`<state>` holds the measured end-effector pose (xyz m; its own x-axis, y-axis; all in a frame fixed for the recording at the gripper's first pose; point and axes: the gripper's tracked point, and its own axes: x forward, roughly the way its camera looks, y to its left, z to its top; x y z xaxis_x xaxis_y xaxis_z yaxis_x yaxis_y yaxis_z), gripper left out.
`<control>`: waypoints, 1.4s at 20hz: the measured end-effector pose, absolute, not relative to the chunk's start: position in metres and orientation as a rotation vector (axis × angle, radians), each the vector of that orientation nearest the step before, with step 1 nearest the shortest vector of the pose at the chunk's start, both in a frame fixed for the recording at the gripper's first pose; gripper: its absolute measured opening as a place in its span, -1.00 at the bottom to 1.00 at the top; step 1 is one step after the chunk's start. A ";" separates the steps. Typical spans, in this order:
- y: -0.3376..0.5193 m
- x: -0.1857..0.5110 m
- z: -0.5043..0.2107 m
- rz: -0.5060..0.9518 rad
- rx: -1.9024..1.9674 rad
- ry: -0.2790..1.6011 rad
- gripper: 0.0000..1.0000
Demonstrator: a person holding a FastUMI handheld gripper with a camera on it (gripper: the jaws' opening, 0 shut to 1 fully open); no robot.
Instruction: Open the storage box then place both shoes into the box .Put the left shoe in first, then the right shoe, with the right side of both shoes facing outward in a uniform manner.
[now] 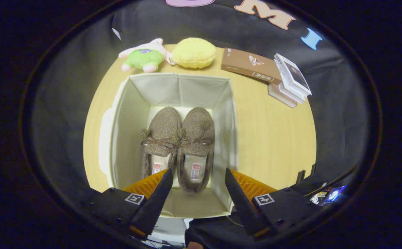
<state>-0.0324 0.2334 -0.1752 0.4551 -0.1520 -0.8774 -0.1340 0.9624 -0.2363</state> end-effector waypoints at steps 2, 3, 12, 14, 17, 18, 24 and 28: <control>0.224 -0.033 -0.156 -0.005 -0.269 1.058 0.98; 0.218 -0.031 -0.146 -0.004 -0.251 1.032 0.98; 0.071 0.005 -0.071 -0.154 -0.178 0.734 0.98; 0.037 0.022 -0.057 -0.188 -0.146 0.646 0.98; -0.012 0.041 -0.037 -0.232 -0.079 0.518 0.98; -0.028 0.047 -0.031 -0.242 -0.076 0.482 0.98; -0.066 0.070 0.006 -0.190 -0.078 0.213 0.98; -0.049 0.074 0.031 -0.095 -0.113 0.059 0.97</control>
<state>0.0744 -0.0490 0.0308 0.9938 -0.0980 -0.0532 0.0913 0.9891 -0.1155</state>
